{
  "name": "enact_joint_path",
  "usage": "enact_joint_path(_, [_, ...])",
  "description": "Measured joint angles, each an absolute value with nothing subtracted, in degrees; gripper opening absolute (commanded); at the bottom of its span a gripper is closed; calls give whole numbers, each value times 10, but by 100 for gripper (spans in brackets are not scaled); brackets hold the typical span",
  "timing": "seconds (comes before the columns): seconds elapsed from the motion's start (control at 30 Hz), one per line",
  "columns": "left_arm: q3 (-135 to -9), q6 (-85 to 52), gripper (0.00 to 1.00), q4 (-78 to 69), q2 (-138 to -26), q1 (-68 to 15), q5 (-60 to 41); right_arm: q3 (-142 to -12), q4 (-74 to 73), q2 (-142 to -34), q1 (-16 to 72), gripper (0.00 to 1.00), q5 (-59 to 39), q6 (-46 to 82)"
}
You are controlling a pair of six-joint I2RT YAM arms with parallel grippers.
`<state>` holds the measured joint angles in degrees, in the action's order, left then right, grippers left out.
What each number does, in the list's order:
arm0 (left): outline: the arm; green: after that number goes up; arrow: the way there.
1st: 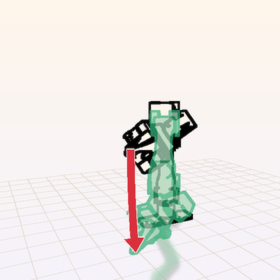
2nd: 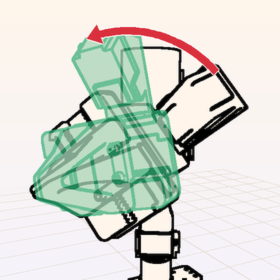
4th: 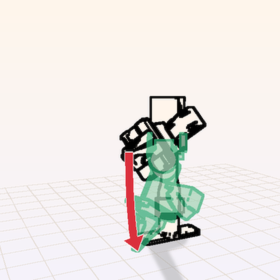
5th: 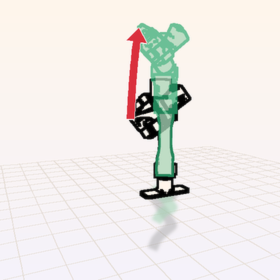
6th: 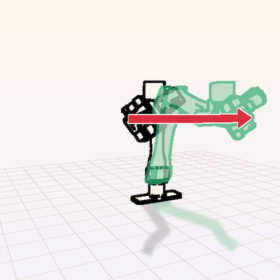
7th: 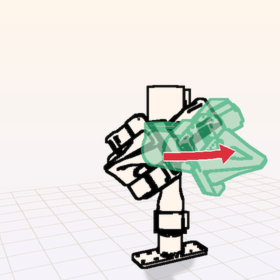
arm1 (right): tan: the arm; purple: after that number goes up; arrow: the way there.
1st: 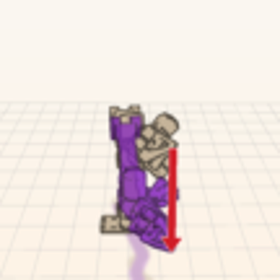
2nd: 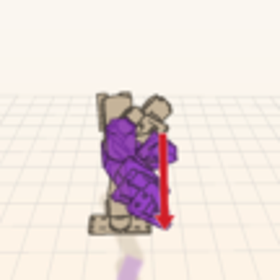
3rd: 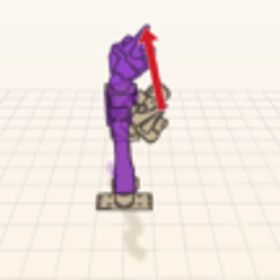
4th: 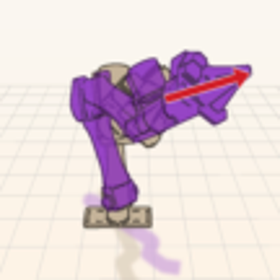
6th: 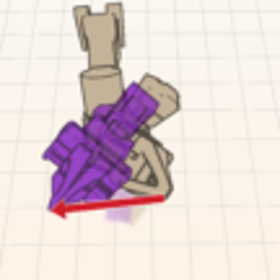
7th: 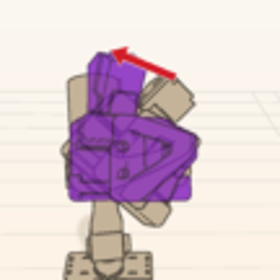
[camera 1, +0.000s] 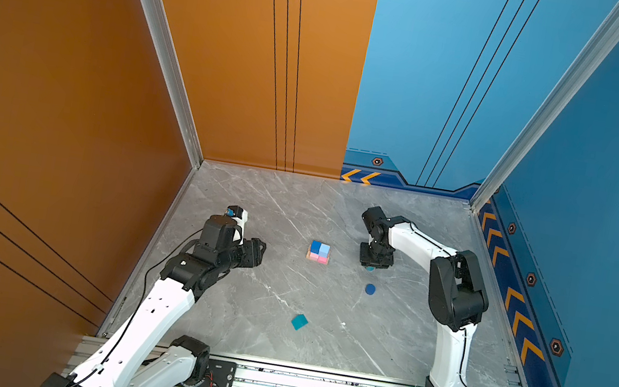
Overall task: Build the wood block tower
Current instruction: 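Lift the teal cylinder and carry it over the stack with the right gripper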
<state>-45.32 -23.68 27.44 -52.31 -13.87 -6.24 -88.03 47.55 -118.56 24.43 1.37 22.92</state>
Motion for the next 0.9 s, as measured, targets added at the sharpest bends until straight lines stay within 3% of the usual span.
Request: enact_joint_path(0.9, [-453, -237, 62, 274, -523, -139, -65, -888, 491, -1181, 254, 32, 13, 229])
